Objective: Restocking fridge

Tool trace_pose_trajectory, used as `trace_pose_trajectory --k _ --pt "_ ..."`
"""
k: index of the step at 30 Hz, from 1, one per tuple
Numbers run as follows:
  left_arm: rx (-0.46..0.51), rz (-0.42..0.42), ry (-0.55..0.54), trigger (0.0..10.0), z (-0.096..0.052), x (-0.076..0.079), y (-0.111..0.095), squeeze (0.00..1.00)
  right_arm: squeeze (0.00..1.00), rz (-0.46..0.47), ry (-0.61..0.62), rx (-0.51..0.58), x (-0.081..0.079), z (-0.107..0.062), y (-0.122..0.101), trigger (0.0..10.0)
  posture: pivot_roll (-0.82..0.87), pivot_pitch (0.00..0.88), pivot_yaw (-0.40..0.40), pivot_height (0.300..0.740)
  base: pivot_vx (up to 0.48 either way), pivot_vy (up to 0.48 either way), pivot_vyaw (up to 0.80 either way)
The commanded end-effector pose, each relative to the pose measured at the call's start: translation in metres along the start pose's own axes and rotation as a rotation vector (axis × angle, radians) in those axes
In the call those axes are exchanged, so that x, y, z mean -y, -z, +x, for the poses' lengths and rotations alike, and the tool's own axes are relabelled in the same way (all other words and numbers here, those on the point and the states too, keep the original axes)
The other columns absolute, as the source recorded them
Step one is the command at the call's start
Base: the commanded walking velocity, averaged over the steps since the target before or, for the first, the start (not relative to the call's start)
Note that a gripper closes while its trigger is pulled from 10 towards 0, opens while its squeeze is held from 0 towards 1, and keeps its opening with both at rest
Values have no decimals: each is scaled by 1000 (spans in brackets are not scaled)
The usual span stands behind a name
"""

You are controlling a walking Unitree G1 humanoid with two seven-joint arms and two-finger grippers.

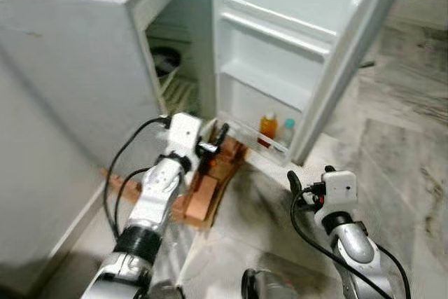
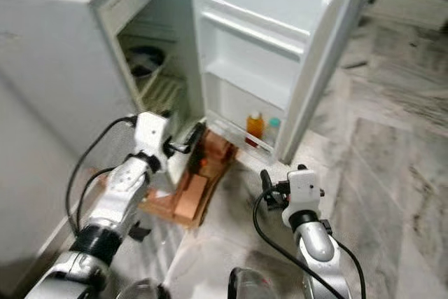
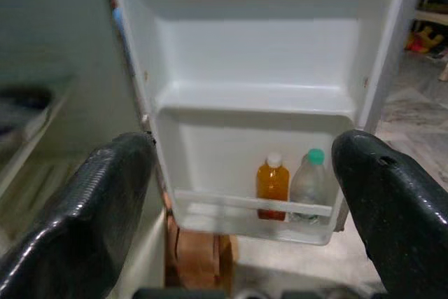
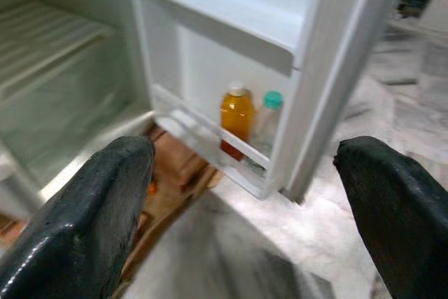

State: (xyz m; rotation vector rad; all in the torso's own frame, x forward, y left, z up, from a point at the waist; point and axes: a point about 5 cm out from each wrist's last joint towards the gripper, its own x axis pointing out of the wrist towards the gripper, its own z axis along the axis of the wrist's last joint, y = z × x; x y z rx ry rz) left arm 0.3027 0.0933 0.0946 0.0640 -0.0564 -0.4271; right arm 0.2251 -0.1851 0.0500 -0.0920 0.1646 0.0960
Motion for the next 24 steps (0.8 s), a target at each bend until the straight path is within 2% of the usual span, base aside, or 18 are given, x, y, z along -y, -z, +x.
trace_pose_trajectory --k 1,3,4,5,9,15,24 --pt "-11 16 -1 10000 -4 4 0 0 0 -21 2 21 4 5 -6 10000 30 89 16 740 319 -356 -800" --pt "-38 6 -29 10000 -18 3 8 0 0 -16 7 35 5 9 -10 10000 34 98 6 740 319 -356 -609" --pt "-38 6 -29 10000 -18 3 8 0 0 -16 7 35 5 9 -10 10000 34 98 6 740 319 -356 -500" --pt "-68 9 -31 10000 -28 5 17 0 0 -5 1 43 3 12 -12 10000 32 98 1 740 319 -356 0" --pt "-123 -35 -71 10000 -41 7 26 0 0 -25 -25 66 -2 14 -16 10000 27 92 -6 740 326 -348 0" --pt "-134 -50 -88 10000 -42 4 25 0 0 -10 3 68 -1 16 -15 10000 15 67 -2 740 346 -328 0" --pt "-146 -50 -76 10000 -28 1 23 0 0 3 39 81 0 22 -14 10000 -1 29 13 740 394 -269 -752"
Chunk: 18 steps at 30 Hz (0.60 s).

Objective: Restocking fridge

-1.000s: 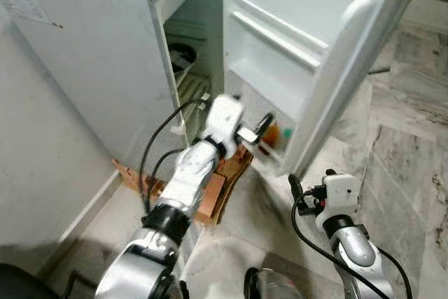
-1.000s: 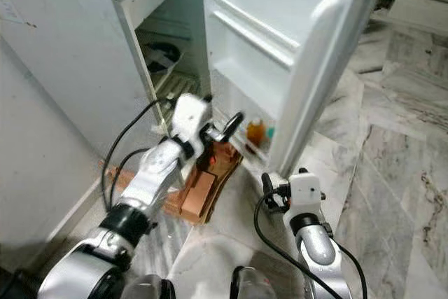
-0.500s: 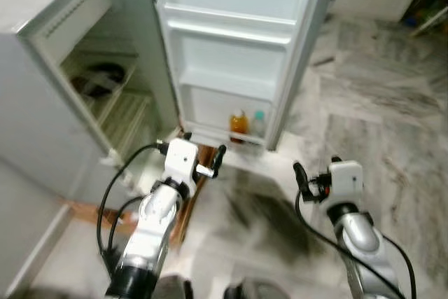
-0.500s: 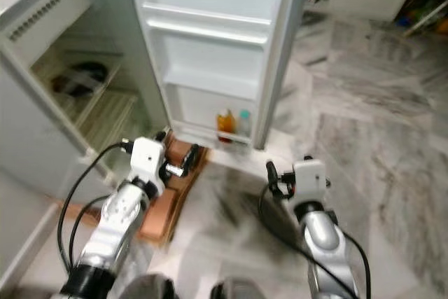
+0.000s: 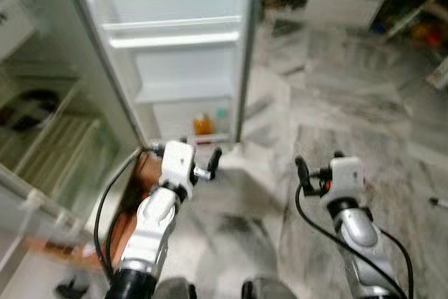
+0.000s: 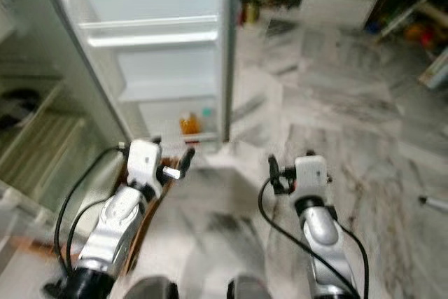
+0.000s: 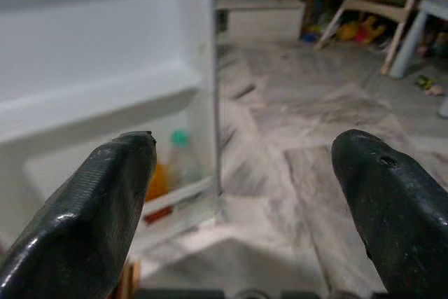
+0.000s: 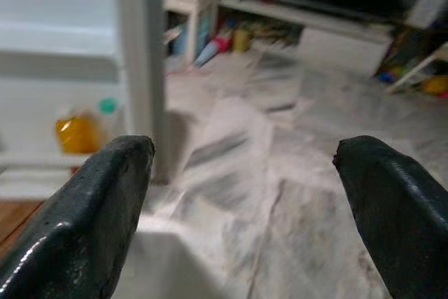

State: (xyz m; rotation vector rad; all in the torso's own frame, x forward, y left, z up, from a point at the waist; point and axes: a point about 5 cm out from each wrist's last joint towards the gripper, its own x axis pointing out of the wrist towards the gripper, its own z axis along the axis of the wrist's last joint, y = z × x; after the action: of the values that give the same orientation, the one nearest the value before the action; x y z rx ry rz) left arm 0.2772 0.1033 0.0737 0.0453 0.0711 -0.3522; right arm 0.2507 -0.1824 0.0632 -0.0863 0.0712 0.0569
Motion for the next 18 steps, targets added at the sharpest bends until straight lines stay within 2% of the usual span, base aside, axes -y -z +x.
trace_pose_trajectory --k 1,6,8,10,12,18 --pt "-21 -4 -5 10000 2 -3 3 0 0 -1 -3 -6 -1 -1 2 10000 -1 29 13 740 409 -247 -800" --pt "8 20 1 10000 9 -2 -8 0 0 8 -17 28 -6 8 -8 10000 2 56 22 740 409 -246 -800" --pt "17 26 2 10000 8 -2 -11 0 0 19 -33 39 -11 8 -11 10000 -3 67 27 740 424 0 -800" --pt "2 8 -17 10000 2 -7 -6 0 0 16 -72 54 -24 4 -13 10000 -6 73 27 740 461 0 -800" --pt "-14 0 -27 10000 -1 -9 0 0 0 16 -78 52 -28 1 -11 10000 -5 73 28 740 480 0 -800" --pt "-27 -1 -32 10000 -4 -11 4 0 0 28 -53 49 -26 2 -10 10000 -7 69 37 740 480 0 -800"
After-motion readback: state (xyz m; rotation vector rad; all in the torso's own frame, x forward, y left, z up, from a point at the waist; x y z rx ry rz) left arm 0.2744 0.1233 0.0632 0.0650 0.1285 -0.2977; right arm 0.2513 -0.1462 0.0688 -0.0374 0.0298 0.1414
